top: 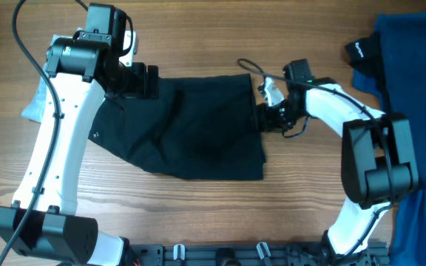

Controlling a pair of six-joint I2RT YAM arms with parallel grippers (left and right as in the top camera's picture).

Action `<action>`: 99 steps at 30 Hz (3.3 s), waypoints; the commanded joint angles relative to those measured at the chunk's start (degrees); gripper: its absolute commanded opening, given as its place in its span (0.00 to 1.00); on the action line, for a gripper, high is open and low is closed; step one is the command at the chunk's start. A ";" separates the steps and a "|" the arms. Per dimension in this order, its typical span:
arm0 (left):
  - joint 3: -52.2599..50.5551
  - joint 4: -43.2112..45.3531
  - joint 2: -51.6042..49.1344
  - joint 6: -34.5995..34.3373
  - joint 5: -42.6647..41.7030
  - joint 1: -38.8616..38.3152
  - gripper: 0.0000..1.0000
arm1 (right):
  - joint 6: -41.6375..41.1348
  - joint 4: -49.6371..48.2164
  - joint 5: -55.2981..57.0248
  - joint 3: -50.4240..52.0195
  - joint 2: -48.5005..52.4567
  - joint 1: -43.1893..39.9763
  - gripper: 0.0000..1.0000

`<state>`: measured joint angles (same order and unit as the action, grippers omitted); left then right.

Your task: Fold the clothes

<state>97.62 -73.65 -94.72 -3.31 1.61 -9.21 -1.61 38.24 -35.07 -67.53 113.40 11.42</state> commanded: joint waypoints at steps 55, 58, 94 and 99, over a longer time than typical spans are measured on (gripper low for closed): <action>-8.57 10.91 -26.36 8.57 -17.18 -2.78 0.04 | -17.07 2.89 15.13 4.61 -11.91 -8.26 0.17; -8.57 6.45 -26.34 5.55 -17.22 -1.25 0.04 | -18.08 2.91 17.35 4.61 -11.87 -8.26 0.17; -39.01 36.76 -20.50 -6.12 -32.26 5.75 0.89 | -21.68 1.60 18.12 4.66 1.25 -8.26 0.24; -39.85 40.96 -22.08 -6.34 -33.40 0.15 0.66 | -21.70 1.57 18.12 4.66 1.25 -8.26 0.24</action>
<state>62.52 -33.10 -109.19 -10.41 -29.82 -4.34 -23.79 41.10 -20.51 -64.71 109.73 2.63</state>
